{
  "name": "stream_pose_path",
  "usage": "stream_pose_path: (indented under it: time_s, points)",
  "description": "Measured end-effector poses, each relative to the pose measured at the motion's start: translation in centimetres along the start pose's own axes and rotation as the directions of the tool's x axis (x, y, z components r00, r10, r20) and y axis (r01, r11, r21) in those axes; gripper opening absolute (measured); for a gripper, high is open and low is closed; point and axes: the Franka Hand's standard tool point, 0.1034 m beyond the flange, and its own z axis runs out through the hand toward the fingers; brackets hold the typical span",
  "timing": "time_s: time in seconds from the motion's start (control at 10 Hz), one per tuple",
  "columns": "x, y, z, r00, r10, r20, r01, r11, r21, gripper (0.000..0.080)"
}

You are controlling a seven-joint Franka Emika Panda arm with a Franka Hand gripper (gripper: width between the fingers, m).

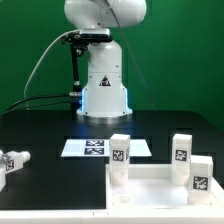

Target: Assemble square table

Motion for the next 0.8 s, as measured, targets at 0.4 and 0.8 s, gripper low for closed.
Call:
stream_pose_path:
  time_s: [0.4,0.8]
  points:
    - [-0.04,0.03,-0.02,1.000,0.000,0.002,0.000,1.000,0.001,0.0018]
    - [-0.04,0.03,-0.02,1.000,0.000,0.002,0.000,1.000,0.001,0.0002]
